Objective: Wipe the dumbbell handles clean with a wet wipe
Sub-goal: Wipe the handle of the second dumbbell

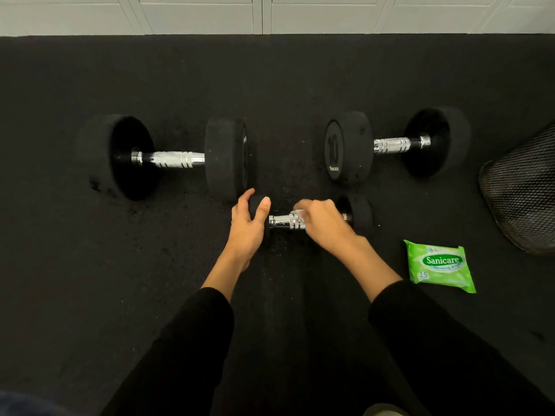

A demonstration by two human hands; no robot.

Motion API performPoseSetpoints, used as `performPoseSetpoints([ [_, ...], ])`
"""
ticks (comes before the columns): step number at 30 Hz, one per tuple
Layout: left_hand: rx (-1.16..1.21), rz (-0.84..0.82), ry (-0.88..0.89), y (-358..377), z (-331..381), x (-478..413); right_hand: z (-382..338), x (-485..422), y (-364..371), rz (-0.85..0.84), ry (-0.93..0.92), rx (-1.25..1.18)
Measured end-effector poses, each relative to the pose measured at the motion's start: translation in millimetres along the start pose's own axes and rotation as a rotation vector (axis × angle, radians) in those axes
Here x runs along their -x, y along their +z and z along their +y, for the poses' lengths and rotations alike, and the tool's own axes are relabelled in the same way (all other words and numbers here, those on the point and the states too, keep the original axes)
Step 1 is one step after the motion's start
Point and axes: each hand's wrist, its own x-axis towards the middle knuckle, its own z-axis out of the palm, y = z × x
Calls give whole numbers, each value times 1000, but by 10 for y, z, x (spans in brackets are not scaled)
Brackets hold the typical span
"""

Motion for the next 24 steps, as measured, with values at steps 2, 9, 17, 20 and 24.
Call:
performPoseSetpoints([
  [2, -1, -1, 5, 3, 2, 8, 15, 137, 137, 84, -61, -3],
  [9, 10, 4, 16, 1, -8, 8, 16, 584, 422, 220, 11, 49],
  [17, 5, 4, 17, 2, -16, -2, -215, 419, 343, 547, 1021, -1441],
  [20, -5, 12, 30, 2, -30, -4, -264, 240, 333, 299, 1071, -1437],
  [24, -12, 6, 29, 4, -36, -15, -376, 273, 354, 124, 847, -1008],
])
